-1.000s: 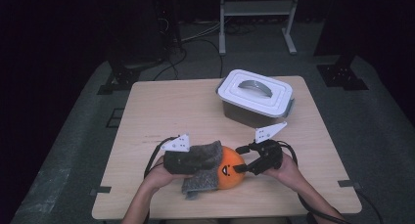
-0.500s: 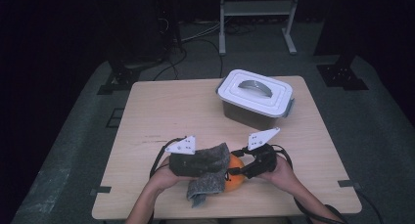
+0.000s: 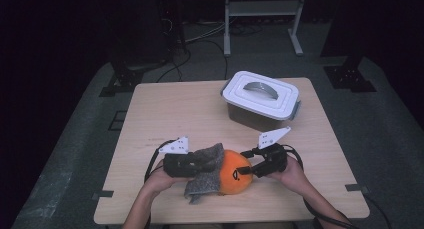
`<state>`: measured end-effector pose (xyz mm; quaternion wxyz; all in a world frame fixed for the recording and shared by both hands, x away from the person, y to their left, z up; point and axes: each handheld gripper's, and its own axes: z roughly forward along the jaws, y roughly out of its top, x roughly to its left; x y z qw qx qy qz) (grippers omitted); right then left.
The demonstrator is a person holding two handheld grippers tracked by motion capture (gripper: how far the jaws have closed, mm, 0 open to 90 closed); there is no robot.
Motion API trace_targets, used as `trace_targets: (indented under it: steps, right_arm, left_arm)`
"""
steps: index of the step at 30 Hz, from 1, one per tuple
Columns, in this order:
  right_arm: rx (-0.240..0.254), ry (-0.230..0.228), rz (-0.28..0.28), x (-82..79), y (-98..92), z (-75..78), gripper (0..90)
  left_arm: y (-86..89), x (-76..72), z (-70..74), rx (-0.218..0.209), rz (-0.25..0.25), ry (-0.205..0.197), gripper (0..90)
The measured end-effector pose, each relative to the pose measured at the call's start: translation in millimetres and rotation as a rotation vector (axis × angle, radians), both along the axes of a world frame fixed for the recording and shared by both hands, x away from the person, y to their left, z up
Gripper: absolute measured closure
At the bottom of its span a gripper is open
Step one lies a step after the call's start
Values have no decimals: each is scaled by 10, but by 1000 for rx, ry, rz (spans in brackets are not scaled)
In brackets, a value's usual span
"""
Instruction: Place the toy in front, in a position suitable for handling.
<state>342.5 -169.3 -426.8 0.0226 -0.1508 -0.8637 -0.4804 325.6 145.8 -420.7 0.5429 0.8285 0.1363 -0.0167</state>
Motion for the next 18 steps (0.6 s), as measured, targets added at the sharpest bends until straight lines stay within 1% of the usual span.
trace_targets:
  steps: [1,2,3,4,5,6,7,8,9,10,11,12,13,14,15,16,17,18]
  right_arm:
    - [5,6,0,-2,11,2,393]
    - [5,6,0,-2,11,2,393]
    - [8,-4,5,-21,39,12,391]
    - [8,-4,5,-21,39,12,391]
    - [11,-14,14,-36,56,19,388]
    - [11,-21,20,-52,74,25,383]
    - [-2,-33,24,-67,92,35,369]
    - [-5,-27,24,-62,87,40,349]
    - [-5,-12,17,-57,76,52,320]
    - [-5,-12,17,-57,76,52,320]
    - [1,27,2,-35,53,70,274]
    - [-3,51,-3,-19,46,69,255]
    - [-7,68,-12,-11,44,59,242]
    - [-7,68,-12,-11,44,59,242]
    - [-26,104,-18,11,64,15,205]
    - [-36,123,-17,21,85,-12,197]
    - [-39,132,-18,26,100,-34,211]
    - [-39,130,-17,28,106,-42,248]
  left_arm:
    - [-43,-17,25,-9,-14,-8,747]
    - [-43,-17,25,-9,-14,-8,747]
    - [-97,-36,56,-30,-34,-13,747]
    - [-97,-36,56,-30,-34,-13,746]
    - [-127,-46,67,-28,-46,-18,746]
    - [-157,-59,71,-8,-49,-27,746]
    - [-175,-63,67,11,-50,-33,747]
    - [-177,-62,60,15,-52,-28,747]
    - [-160,-59,49,20,-48,-26,748]
    - [-160,-59,49,20,-48,-26,748]
    - [-140,-57,43,25,-46,-27,747]
    - [-140,-57,43,25,-46,-27,747]
    - [-144,-60,40,26,-46,-30,746]
    - [-144,-60,40,26,-46,-30,746]
    - [-175,-69,44,23,-55,-34,746]
    - [-175,-69,44,23,-55,-34,746]
    - [-195,-69,48,25,-56,-37,746]
    - [-195,-69,48,25,-56,-37,746]
